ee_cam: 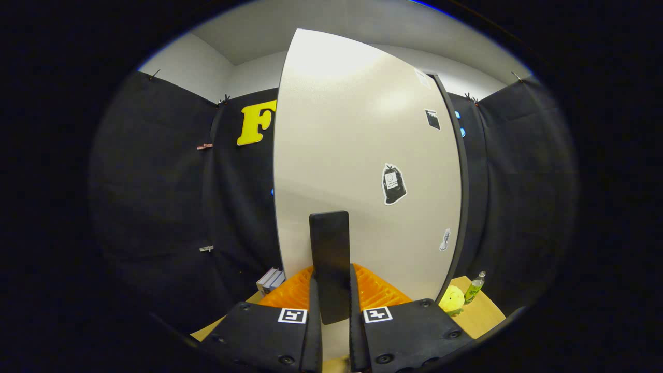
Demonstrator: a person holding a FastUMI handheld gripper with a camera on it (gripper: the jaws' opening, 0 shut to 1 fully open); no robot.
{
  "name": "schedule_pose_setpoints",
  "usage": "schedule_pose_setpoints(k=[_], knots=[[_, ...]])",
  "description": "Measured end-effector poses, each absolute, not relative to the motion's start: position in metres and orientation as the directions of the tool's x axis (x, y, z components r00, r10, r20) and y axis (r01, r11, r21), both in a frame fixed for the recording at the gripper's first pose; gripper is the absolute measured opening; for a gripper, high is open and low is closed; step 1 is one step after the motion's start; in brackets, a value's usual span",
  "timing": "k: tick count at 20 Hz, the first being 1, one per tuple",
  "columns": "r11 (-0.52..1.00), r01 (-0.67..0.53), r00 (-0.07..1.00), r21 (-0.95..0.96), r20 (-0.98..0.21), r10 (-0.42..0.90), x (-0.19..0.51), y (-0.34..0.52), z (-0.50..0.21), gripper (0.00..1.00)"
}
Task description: Open the shoe cabinet door, grab the shoes and put them into the shoe cabinet, then close the shoe cabinet door.
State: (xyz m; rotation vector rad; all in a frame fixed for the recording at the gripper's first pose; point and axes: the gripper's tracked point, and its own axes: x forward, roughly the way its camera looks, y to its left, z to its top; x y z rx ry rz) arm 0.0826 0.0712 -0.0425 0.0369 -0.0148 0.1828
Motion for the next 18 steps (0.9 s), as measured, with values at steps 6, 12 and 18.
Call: schedule_pose_setpoints(k=[6,12,18], knots=[[0.983,-0.176,0.984,0.054,0.027,0.175,0.071,0.056,-0.040,0.24],[0.985,-0.169,0.985,0.033,0.040,0.167,0.063,0.041,-0.038,0.24],[0.993,-0.117,0.992,0.022,0.046,0.116,0.062,0.022,-0.038,0.22]])
